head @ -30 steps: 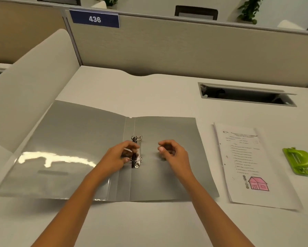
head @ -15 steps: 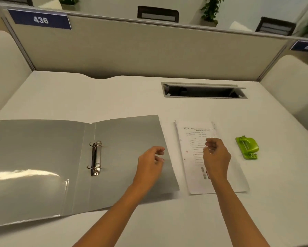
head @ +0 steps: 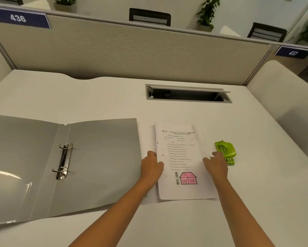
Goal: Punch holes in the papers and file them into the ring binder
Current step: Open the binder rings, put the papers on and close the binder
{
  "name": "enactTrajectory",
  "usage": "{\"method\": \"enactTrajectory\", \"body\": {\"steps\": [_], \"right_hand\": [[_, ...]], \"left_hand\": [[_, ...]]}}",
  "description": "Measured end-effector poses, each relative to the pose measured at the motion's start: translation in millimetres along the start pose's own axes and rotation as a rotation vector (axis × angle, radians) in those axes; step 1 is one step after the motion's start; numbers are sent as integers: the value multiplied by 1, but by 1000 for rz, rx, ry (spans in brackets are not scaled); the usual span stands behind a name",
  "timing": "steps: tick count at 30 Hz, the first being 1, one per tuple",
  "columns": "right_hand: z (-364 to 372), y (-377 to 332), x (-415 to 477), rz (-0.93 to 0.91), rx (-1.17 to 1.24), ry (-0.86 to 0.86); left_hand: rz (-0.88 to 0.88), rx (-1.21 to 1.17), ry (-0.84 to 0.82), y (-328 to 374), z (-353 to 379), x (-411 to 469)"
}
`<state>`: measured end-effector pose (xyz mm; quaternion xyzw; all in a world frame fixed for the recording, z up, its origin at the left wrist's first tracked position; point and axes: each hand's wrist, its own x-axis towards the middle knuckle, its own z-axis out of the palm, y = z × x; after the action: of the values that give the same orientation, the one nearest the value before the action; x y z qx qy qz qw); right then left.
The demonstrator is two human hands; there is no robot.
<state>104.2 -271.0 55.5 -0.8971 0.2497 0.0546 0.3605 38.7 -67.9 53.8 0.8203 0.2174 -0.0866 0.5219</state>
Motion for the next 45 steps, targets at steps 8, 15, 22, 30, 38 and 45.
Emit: {"method": "enactTrajectory", "body": {"steps": [8, 15, 22, 30, 38, 45], "right_hand": [[-14, -4, 1, -114, 81, -139], [-33, -43, -42, -222, 417, -195], [-3, -75, -91, -277, 438, -419], [50, -109, -139, -314, 357, -459], [86, -142, -170, -380, 276, -415], [106, -160, -182, -399, 197, -345]], "left_hand": [[16, -117, 58, 7, -8, -11], [21, -374, 103, 13, -70, -33], [-95, -682, 349, -30, -152, -38], [-168, -334, 727, -92, -215, -31], [-241, -590, 563, -109, -236, -3], [-277, -622, 478, -119, -243, 13]]}}
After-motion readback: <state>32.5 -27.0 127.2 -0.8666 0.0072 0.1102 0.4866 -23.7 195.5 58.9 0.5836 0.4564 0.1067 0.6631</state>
